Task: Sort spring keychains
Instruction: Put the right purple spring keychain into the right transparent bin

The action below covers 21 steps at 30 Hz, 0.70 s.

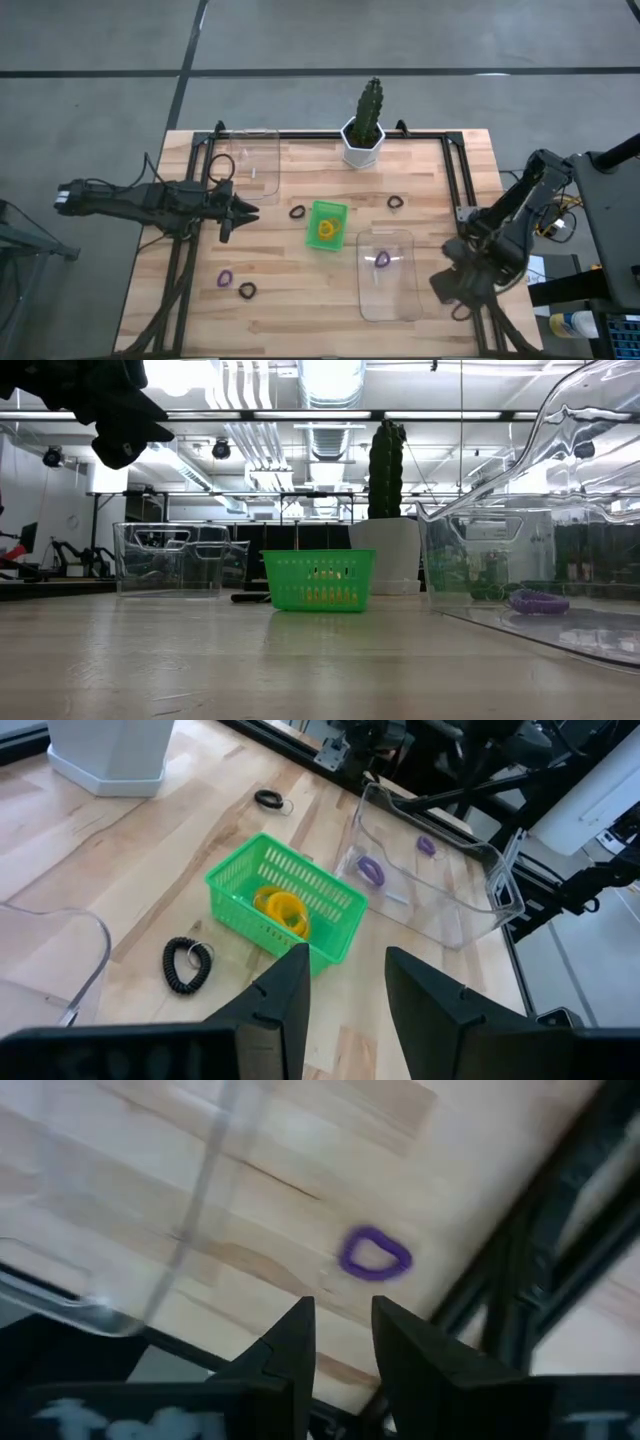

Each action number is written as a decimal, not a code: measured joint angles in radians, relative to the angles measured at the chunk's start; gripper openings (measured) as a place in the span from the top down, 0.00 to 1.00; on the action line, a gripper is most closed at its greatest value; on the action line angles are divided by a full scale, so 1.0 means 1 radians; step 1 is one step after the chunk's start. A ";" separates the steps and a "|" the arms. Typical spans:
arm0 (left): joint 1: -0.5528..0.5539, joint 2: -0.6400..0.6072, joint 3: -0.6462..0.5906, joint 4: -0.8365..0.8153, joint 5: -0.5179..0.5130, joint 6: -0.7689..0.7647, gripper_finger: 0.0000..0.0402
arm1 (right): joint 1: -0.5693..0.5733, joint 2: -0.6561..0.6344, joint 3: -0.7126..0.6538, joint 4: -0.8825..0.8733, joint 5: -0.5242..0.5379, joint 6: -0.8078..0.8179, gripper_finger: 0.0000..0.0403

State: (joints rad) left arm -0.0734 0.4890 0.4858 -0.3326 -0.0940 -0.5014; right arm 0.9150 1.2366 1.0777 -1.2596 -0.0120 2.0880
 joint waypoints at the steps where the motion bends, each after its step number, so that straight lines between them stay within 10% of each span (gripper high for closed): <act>1: 0.000 0.000 0.000 0.000 0.000 0.000 0.69 | 0.012 0.000 -0.005 -0.001 0.000 0.022 0.75; 21: 0.000 0.000 0.000 0.002 0.000 -0.037 0.69 | 0.031 0.187 -0.168 0.150 -0.232 -0.012 0.66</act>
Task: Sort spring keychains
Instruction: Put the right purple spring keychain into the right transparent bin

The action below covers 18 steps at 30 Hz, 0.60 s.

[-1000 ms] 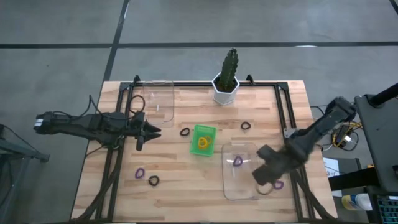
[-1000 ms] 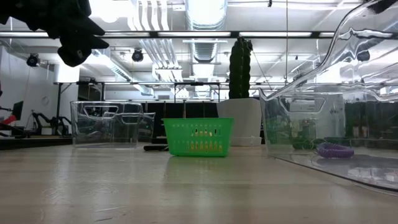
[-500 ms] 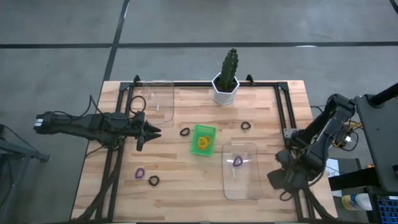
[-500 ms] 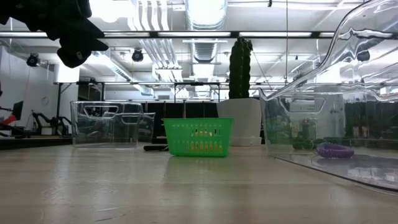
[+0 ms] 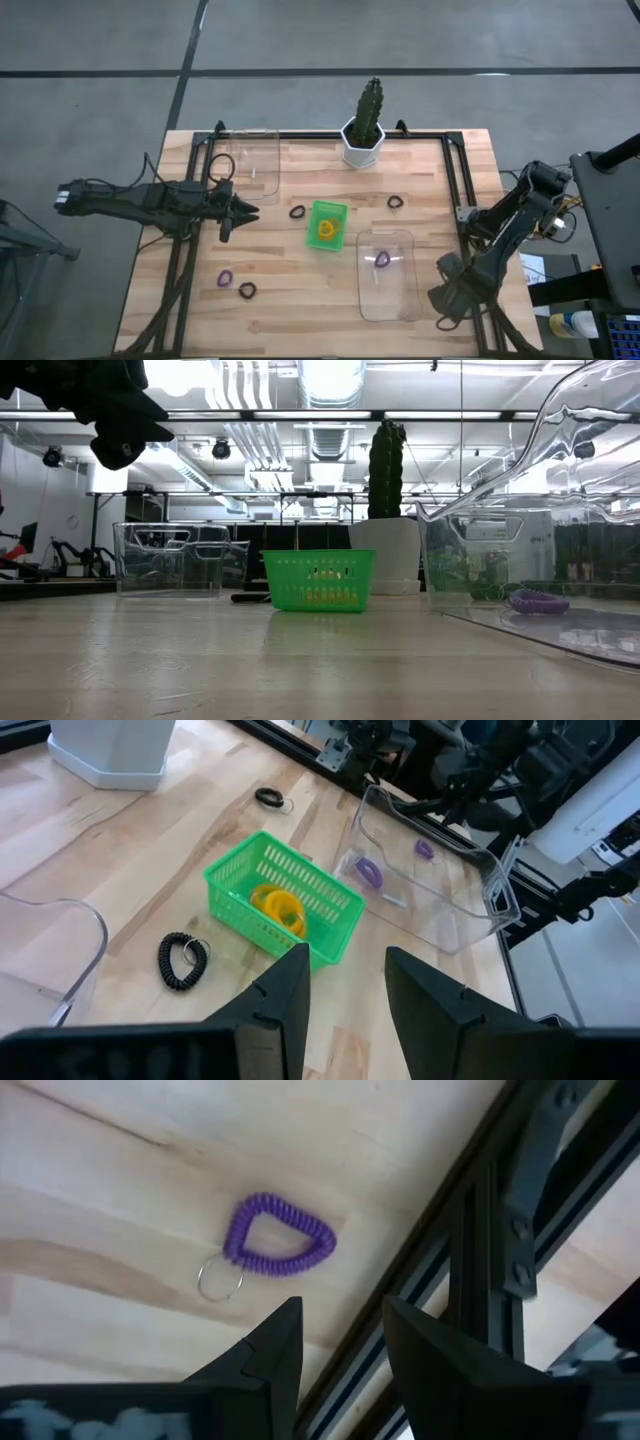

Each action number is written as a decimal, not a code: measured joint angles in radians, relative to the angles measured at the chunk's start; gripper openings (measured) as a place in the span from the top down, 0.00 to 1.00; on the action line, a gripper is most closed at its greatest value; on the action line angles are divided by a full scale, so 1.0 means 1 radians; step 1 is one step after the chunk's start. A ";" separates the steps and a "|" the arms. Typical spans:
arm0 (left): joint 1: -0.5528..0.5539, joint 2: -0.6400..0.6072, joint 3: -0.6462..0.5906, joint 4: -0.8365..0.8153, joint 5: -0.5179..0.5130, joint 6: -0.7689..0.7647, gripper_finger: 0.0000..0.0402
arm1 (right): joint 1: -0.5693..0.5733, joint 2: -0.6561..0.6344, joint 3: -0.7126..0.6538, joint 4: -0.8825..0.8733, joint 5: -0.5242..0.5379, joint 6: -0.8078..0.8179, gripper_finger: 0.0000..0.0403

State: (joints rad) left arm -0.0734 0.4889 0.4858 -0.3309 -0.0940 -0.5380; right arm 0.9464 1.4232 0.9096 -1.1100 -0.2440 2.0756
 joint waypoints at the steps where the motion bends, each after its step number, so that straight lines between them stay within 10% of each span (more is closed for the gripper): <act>1: 0.000 0.000 0.000 0.000 0.000 -0.005 0.69 | 0.000 0.009 -0.001 0.001 0.000 -0.013 0.66; 18: 0.000 0.000 0.000 0.001 0.061 -0.051 0.69 | 0.001 0.006 -0.089 0.077 0.015 -0.445 0.63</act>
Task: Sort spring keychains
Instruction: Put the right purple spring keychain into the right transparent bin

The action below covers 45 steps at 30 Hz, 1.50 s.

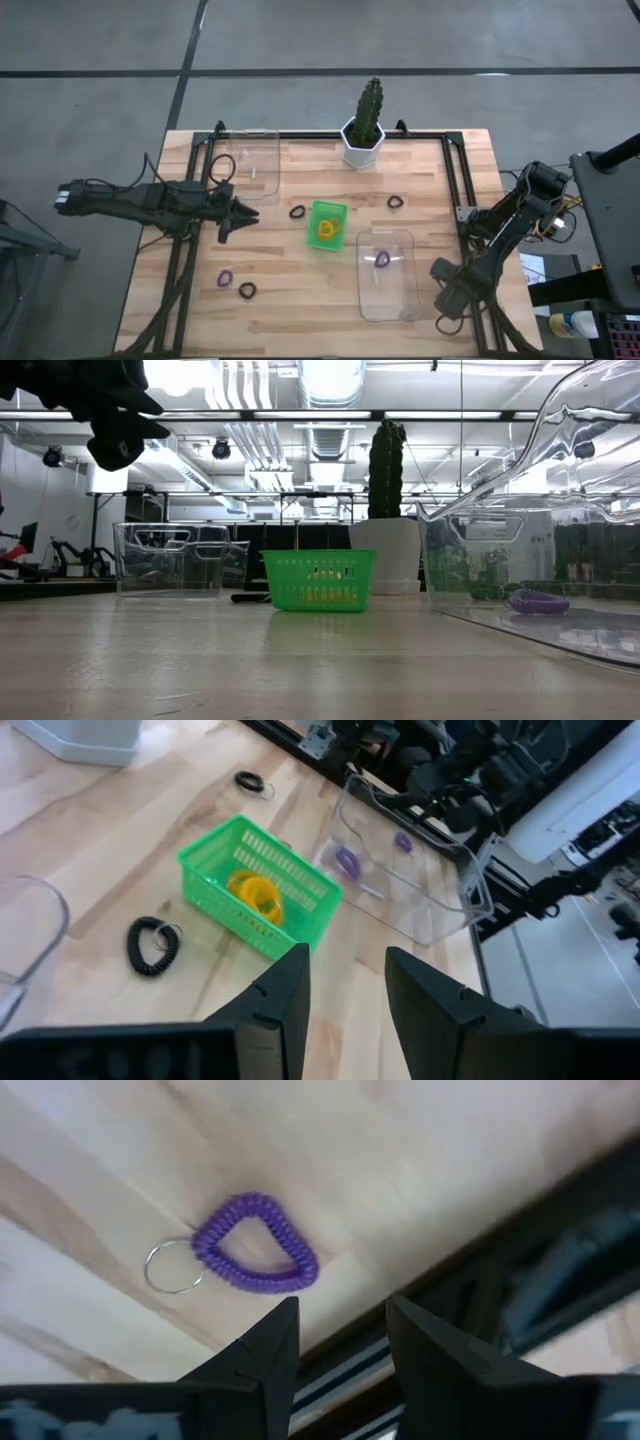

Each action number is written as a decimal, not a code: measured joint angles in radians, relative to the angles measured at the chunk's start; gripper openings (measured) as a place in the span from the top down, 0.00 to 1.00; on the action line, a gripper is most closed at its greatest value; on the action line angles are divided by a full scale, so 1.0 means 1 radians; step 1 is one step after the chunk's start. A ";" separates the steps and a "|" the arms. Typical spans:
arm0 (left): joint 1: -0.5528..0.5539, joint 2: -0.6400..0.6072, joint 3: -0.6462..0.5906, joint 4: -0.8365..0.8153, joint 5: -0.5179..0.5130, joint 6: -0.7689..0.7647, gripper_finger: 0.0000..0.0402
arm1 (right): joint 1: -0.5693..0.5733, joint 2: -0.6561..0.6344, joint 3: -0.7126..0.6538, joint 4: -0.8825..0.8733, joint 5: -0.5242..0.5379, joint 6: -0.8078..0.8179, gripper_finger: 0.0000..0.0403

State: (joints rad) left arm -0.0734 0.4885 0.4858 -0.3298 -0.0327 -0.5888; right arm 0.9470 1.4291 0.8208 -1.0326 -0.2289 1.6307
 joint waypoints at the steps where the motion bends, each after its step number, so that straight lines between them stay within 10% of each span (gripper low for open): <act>1: 0.000 0.000 0.000 0.000 0.007 0.000 0.69 | 0.000 -0.002 -0.012 0.024 0.001 -0.024 0.63; 45: 0.000 0.019 0.000 -0.002 0.013 -0.160 0.69 | 0.174 -0.124 -0.202 0.325 0.170 -0.101 0.63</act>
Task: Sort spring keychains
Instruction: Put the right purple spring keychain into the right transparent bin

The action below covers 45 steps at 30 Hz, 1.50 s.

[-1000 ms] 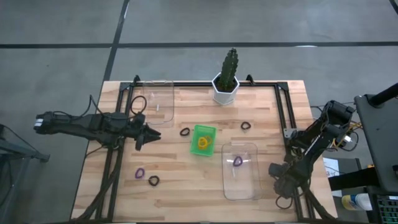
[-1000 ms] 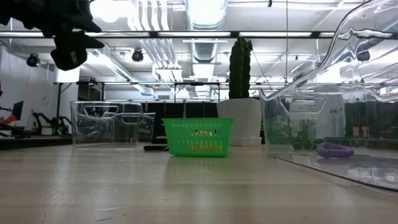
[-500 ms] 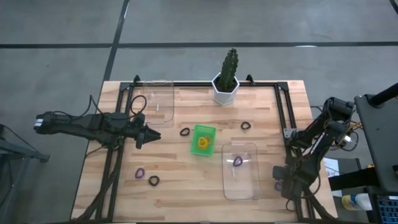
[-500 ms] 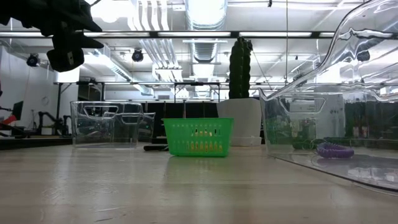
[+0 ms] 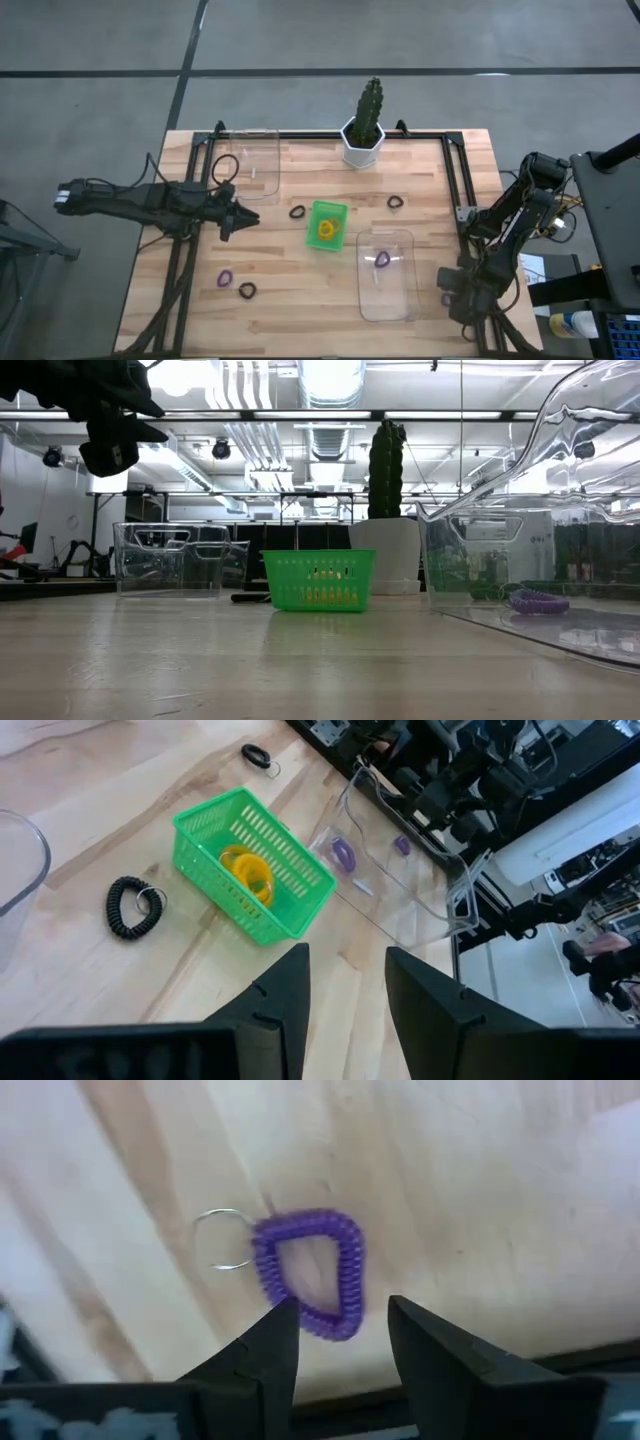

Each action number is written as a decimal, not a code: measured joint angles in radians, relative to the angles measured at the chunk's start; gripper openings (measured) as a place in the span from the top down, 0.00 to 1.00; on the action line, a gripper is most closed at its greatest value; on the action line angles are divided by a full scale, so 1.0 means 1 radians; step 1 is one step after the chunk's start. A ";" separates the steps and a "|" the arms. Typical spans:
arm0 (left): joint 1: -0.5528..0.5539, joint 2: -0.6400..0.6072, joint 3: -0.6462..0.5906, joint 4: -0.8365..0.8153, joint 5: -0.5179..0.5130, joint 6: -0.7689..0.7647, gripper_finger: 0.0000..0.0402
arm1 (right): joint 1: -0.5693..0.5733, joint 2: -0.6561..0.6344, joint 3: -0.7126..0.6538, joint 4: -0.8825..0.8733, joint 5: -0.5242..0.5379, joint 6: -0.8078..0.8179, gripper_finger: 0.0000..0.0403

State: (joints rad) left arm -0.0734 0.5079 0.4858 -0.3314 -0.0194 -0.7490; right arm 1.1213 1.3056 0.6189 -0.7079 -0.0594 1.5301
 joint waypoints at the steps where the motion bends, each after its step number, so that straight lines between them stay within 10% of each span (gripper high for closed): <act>1: 0.000 0.002 0.000 0.000 0.000 0.000 0.69 | 0.000 0.013 0.000 -0.004 0.003 0.012 0.63; 17: 0.000 0.007 0.000 0.000 0.000 0.000 0.69 | 0.000 0.141 0.013 -0.048 0.008 0.144 0.65; 29: 0.000 0.007 0.000 0.000 0.000 -0.002 0.69 | -0.001 0.130 0.012 -0.100 0.004 0.304 0.95; 45: 0.000 0.007 0.000 0.001 0.000 -0.003 0.69 | 0.000 -0.139 0.010 -0.182 0.009 0.383 0.97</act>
State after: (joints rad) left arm -0.0734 0.5148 0.4858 -0.3308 -0.0193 -0.7521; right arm 1.1213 1.1662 0.6294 -0.8896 -0.0500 1.9135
